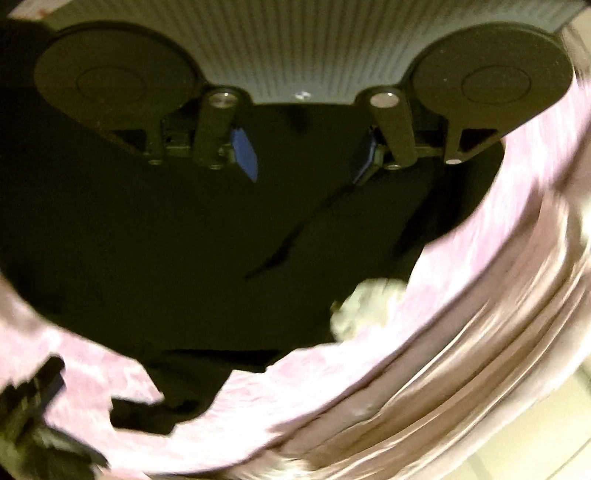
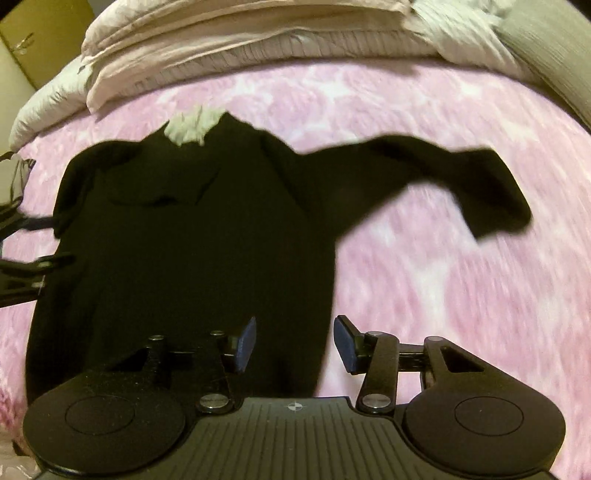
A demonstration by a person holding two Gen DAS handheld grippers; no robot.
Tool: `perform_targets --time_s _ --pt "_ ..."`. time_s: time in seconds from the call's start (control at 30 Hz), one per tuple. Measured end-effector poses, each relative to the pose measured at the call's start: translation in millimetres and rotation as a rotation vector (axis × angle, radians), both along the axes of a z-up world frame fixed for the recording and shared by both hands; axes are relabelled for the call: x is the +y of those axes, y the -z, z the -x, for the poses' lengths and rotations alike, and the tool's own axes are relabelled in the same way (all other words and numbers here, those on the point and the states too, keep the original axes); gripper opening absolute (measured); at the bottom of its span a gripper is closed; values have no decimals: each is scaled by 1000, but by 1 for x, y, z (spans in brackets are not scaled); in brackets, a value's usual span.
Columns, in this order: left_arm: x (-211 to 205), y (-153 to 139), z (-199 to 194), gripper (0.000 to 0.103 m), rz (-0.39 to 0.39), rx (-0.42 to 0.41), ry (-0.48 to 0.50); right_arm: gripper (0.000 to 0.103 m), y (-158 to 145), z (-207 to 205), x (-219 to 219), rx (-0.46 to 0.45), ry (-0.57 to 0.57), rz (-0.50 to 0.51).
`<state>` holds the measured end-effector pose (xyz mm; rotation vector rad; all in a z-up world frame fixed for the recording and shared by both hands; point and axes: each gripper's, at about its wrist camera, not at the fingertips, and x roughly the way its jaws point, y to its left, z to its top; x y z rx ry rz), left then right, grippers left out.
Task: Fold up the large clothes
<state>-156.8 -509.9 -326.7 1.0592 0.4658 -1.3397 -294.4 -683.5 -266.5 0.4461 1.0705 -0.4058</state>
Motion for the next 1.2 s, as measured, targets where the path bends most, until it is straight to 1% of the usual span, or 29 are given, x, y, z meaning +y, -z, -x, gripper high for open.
perform_targets --time_s 0.13,0.17,0.2,0.23,0.3,0.33,0.37,0.4,0.43,0.5,0.57,0.63,0.7,0.77,0.83,0.9,0.97,1.03,1.13,1.2 --pt "-42 39 -2 50 -6 -93 116 44 21 -16 -24 -18 -9 13" --pt "-51 45 -3 47 -17 -101 136 44 26 -18 -30 -18 -1 9" --pt "-59 52 -3 41 -29 -108 152 44 31 -19 -35 -16 8 2" --pt "-67 56 -1 39 -28 -113 158 44 35 -19 -40 -14 23 -6" --pt "-73 59 -4 39 -22 -115 172 44 36 -18 -47 -11 44 -21" --pt "-76 59 -5 35 -17 -123 178 44 37 -18 -48 -11 51 -27" --pt "-77 59 -7 29 -15 -120 179 44 39 -20 -48 -9 54 -32" --pt "-79 60 -9 9 -19 -103 170 44 41 -21 -48 -5 53 -33" --pt "-79 55 -14 3 -11 -72 147 44 42 -23 -48 0 51 -33" --pt "-71 33 -29 3 66 -9 55 44 39 -27 -46 4 45 -32" --pt "-55 5 -52 3 141 41 -69 44 37 -31 -42 7 39 -27" --pt "-28 -29 -79 3 212 64 -190 44 34 -37 -36 14 32 -26" --pt "6 -62 -109 3 265 45 -302 44 29 -44 -29 13 26 -29" --pt "46 -94 -142 3 307 6 -427 44 24 -53 -20 5 18 -33" --pt "84 -117 -173 3 333 -25 -538 44 18 -63 -8 -3 9 -36" --pt "126 -133 -202 3 347 -64 -643 44 16 -75 5 -11 -4 -39" --pt "165 -135 -228 3 348 -79 -740 44 16 -88 19 -18 -17 -38" --pt "202 -126 -249 3 338 -86 -832 44 17 -101 34 -23 -38 -33" --pt "245 -97 -270 3 299 -66 -943 44 23 -117 59 -18 -73 -12" --pt "267 -71 -279 5 249 -28 -994 44 26 -122 70 -13 -92 0"
